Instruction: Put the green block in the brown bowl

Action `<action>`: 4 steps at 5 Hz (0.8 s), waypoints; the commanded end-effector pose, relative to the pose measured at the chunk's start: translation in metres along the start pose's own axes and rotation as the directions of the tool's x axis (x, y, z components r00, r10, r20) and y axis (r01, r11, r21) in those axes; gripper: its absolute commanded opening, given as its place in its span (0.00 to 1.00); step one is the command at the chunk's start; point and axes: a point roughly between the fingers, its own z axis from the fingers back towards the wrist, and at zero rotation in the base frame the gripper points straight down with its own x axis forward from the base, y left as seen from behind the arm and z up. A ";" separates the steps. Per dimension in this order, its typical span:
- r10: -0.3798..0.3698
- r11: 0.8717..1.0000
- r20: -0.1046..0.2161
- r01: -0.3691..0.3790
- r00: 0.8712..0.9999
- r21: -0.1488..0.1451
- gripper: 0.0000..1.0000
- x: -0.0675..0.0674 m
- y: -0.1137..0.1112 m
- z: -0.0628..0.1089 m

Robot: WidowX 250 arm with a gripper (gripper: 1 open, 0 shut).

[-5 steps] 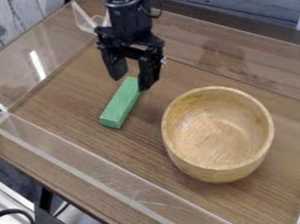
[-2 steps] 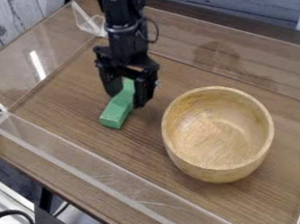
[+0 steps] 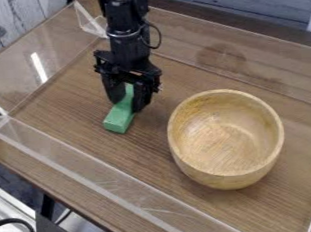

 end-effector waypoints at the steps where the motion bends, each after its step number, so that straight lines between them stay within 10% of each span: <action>1: 0.007 1.000 0.015 -0.007 1.000 0.003 0.00 0.002 0.002 0.002; 4: 0.023 1.000 0.056 -0.022 0.998 -0.012 0.00 0.003 -0.009 0.043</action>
